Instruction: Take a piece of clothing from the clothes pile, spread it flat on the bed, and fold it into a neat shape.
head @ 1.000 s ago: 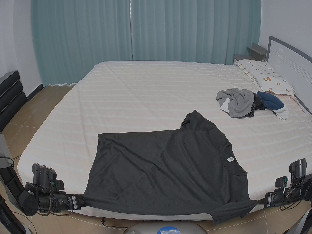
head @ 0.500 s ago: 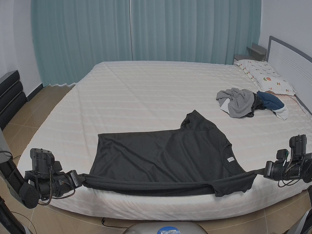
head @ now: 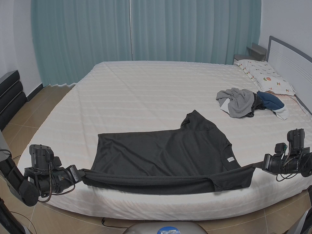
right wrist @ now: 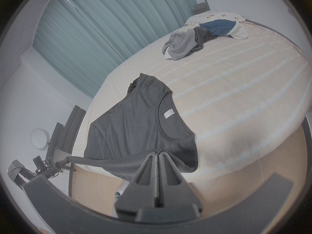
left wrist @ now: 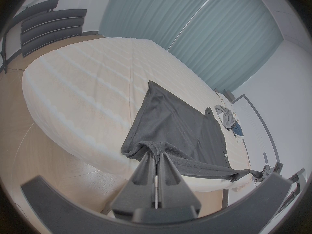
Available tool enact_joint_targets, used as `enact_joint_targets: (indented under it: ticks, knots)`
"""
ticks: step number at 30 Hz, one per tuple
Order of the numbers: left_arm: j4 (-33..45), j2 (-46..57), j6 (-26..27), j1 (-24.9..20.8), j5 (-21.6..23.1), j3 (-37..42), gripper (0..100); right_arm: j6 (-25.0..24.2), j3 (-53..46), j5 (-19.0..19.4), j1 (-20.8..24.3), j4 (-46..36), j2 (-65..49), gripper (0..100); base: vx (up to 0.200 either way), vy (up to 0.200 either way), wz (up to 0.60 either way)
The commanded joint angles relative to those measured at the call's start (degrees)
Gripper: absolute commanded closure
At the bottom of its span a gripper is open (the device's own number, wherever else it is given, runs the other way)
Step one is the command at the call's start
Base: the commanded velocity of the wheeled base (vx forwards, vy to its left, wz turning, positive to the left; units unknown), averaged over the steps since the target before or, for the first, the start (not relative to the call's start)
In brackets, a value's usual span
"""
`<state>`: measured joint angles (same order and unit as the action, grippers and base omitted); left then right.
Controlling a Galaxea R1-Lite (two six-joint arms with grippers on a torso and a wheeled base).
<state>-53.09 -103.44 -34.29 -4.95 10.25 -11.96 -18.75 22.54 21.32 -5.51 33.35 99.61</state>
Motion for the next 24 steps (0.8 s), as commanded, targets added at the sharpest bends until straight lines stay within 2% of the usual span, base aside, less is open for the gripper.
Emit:
enact_joint_targets:
  ticks: [1,8,14,16,24]
  knots:
    - [0.2,2.0,0.0,0.2,0.0,1.2,100,-0.1,-1.2,0.1,0.0,0.1,-0.3,100,0.000,0.000,0.00]
    - [0.2,1.3,0.0,0.1,0.1,1.3,100,-0.1,-0.7,0.0,0.0,0.2,0.1,100,0.000,0.000,0.00]
    - [-0.1,-3.8,-3.1,0.1,0.2,-2.8,100,-0.1,2.3,0.1,0.1,0.7,3.7,100,0.000,0.000,0.00]
    - [0.3,-5.7,-6.3,0.1,0.2,-5.9,100,-0.9,4.4,0.0,0.2,0.4,6.2,100,0.000,0.000,0.00]
    - [0.2,-11.0,-6.9,0.3,0.2,-9.8,100,-4.0,9.4,0.0,2.4,0.8,11.7,100,0.000,0.000,0.00]
